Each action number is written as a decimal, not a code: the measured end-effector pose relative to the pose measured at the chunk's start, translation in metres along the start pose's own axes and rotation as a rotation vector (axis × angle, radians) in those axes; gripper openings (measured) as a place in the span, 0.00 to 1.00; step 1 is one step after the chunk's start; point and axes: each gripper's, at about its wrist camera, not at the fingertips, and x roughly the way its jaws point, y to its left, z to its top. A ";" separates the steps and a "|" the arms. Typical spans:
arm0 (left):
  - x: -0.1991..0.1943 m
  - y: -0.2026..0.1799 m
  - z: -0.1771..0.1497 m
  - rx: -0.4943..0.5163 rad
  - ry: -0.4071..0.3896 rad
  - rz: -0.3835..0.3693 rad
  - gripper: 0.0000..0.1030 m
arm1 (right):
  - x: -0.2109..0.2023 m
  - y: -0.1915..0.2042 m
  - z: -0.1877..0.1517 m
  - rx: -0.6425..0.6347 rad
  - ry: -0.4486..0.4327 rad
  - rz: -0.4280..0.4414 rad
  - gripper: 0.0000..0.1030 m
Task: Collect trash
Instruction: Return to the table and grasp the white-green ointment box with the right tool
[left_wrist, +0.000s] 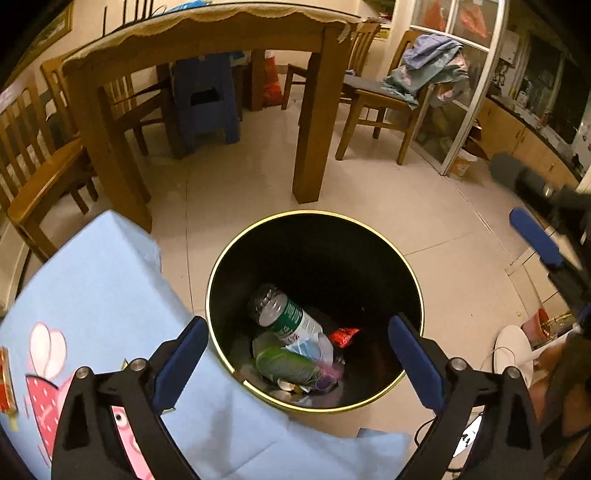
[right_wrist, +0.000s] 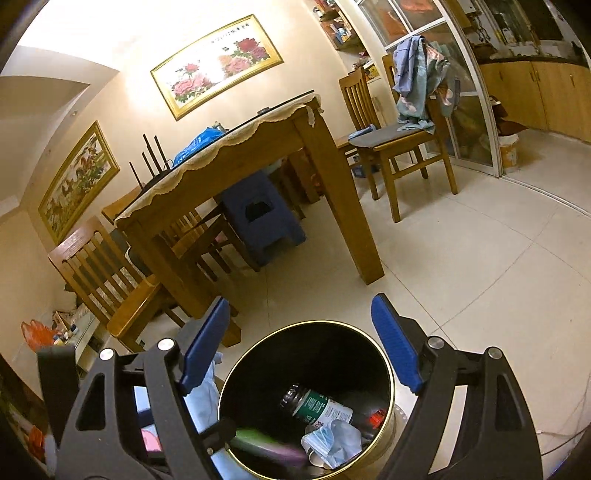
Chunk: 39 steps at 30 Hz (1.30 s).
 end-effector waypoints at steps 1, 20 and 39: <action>-0.003 -0.001 0.000 0.006 -0.008 0.007 0.92 | -0.001 0.001 -0.001 0.003 -0.005 -0.005 0.77; -0.257 0.258 -0.264 -0.468 -0.149 0.511 0.94 | -0.045 0.249 -0.215 -0.783 0.576 0.802 0.84; -0.304 0.356 -0.386 -0.724 -0.178 0.516 0.94 | -0.076 0.353 -0.362 -1.426 0.809 0.809 0.52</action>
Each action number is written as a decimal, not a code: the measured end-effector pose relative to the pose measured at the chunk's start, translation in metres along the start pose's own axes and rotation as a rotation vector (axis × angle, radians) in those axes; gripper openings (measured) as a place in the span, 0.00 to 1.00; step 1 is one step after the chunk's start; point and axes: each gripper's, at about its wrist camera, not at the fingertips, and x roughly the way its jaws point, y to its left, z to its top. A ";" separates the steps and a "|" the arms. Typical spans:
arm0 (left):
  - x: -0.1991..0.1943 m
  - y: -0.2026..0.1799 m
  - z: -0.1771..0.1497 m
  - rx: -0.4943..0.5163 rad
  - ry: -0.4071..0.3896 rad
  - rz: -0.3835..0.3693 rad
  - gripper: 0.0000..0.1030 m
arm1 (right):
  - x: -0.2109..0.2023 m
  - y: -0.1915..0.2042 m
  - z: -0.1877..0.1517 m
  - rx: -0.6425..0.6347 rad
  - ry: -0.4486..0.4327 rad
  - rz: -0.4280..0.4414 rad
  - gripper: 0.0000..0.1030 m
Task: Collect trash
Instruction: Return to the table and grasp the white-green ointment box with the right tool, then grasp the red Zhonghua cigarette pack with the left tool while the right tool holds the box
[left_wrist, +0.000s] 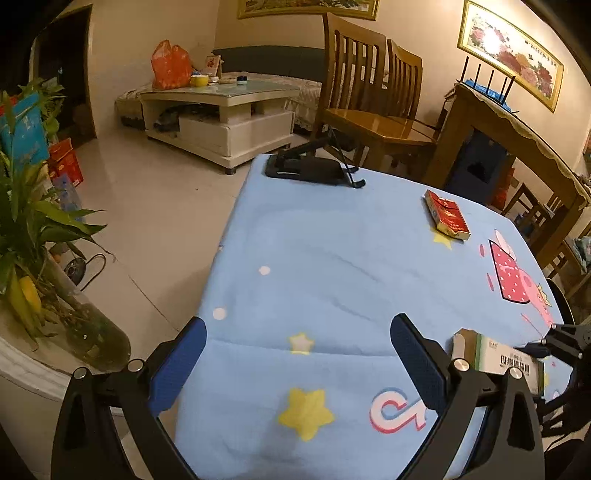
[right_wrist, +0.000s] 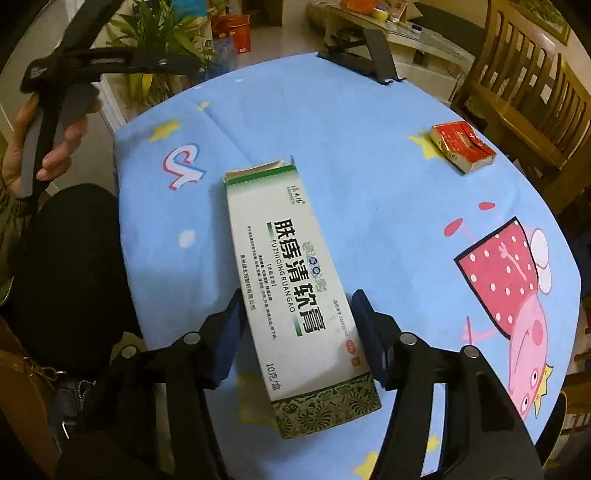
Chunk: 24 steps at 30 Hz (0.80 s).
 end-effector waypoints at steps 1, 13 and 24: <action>0.002 -0.004 0.001 0.007 0.003 -0.005 0.94 | -0.002 0.000 -0.002 0.011 -0.003 -0.003 0.48; 0.067 -0.152 0.077 0.223 0.032 -0.136 0.94 | -0.089 -0.129 -0.091 0.595 -0.352 -0.043 0.46; 0.178 -0.233 0.115 0.288 0.175 -0.126 0.93 | -0.127 -0.184 -0.150 0.759 -0.530 -0.029 0.46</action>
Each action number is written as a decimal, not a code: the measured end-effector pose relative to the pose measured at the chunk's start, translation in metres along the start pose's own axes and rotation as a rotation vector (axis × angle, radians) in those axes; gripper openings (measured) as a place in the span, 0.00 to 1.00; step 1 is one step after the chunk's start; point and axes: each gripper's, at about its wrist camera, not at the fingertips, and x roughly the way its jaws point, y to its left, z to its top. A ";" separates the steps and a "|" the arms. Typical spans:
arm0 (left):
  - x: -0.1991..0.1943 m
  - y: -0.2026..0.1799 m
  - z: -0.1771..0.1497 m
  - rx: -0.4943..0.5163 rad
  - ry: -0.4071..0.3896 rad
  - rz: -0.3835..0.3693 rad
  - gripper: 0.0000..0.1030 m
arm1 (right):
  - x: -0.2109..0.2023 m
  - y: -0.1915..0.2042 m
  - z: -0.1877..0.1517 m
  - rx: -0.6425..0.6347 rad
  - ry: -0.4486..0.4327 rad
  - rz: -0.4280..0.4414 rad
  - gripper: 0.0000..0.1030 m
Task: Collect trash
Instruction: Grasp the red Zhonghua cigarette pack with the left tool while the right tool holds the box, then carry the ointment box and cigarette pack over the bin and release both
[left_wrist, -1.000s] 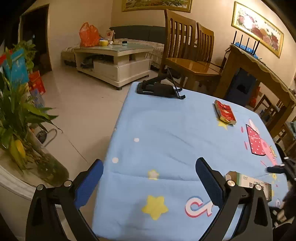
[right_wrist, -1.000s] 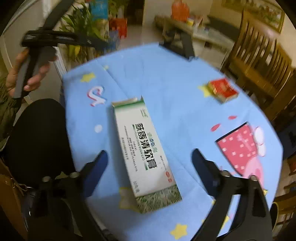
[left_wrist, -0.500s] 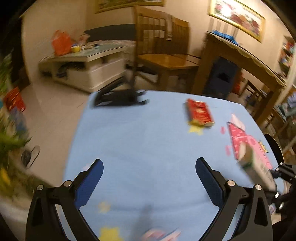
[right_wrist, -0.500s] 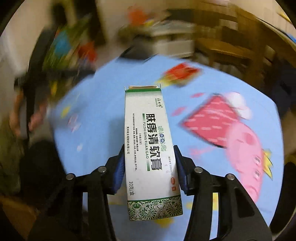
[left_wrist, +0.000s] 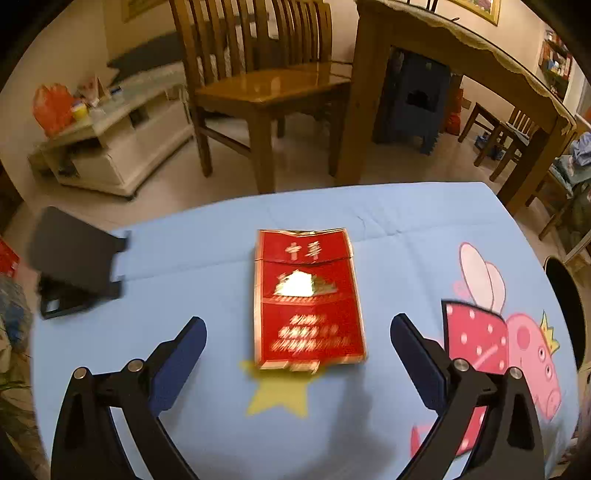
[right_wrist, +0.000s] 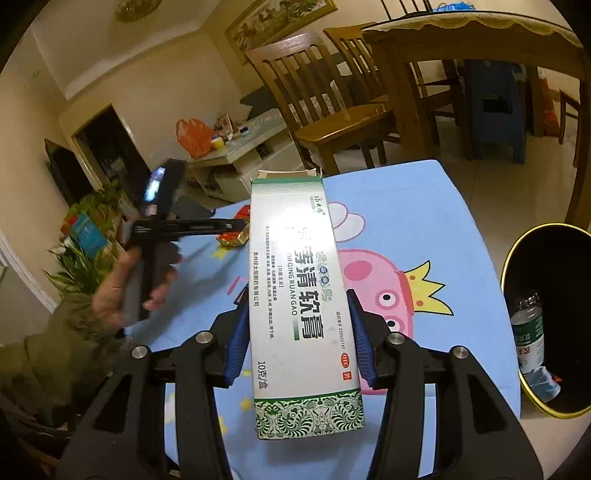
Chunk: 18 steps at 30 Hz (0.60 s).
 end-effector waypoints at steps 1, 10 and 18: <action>0.006 -0.001 0.002 -0.007 0.014 -0.025 0.93 | -0.002 -0.002 0.001 0.001 0.000 -0.001 0.46; 0.008 -0.010 -0.009 -0.015 -0.015 0.051 0.59 | -0.015 0.002 0.000 0.000 -0.048 -0.001 0.46; -0.031 -0.045 -0.072 0.032 -0.039 0.052 0.58 | -0.021 0.002 0.001 -0.013 -0.083 -0.073 0.46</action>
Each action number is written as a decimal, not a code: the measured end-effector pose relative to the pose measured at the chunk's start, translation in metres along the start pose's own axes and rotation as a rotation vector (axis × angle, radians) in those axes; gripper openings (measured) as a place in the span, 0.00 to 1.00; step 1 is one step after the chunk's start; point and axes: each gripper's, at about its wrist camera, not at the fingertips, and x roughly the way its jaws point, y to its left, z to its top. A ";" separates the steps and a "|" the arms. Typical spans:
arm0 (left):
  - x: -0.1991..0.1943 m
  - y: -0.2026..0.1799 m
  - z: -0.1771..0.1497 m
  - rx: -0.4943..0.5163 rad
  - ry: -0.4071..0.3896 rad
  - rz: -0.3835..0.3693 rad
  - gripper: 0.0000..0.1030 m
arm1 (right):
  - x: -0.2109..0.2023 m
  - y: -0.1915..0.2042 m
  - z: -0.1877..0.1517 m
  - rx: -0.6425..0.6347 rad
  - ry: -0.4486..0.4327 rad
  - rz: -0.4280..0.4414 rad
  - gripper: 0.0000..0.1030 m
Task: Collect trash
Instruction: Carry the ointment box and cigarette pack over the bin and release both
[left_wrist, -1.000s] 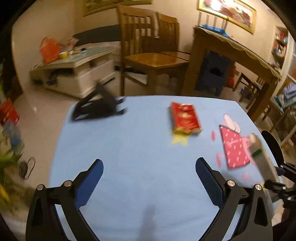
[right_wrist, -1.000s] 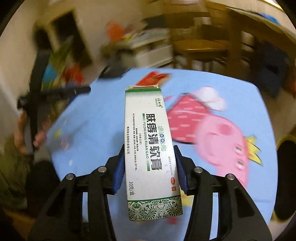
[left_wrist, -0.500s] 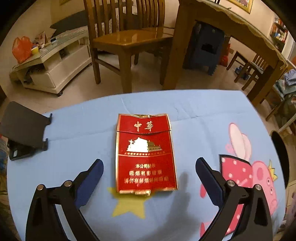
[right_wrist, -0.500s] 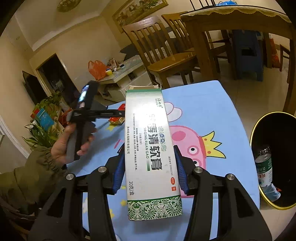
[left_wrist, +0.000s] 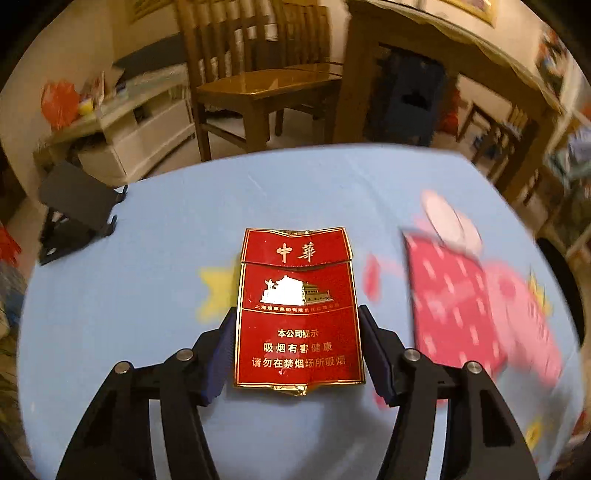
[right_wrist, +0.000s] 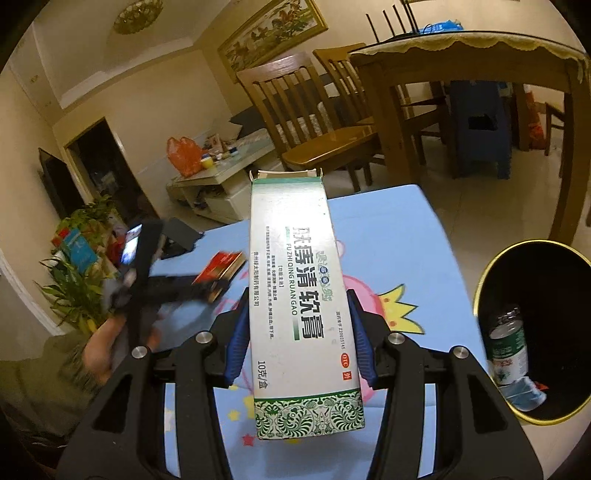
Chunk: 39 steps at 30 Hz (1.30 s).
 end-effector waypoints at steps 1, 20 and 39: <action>-0.008 -0.010 -0.007 0.020 -0.009 0.004 0.58 | -0.001 0.000 0.001 0.000 -0.001 -0.016 0.46; -0.099 -0.205 -0.004 0.231 -0.171 -0.161 0.59 | -0.088 -0.122 0.027 0.167 -0.266 -0.513 0.46; -0.065 -0.259 -0.002 0.298 -0.124 -0.205 0.59 | -0.075 -0.179 0.018 0.297 -0.182 -0.599 0.52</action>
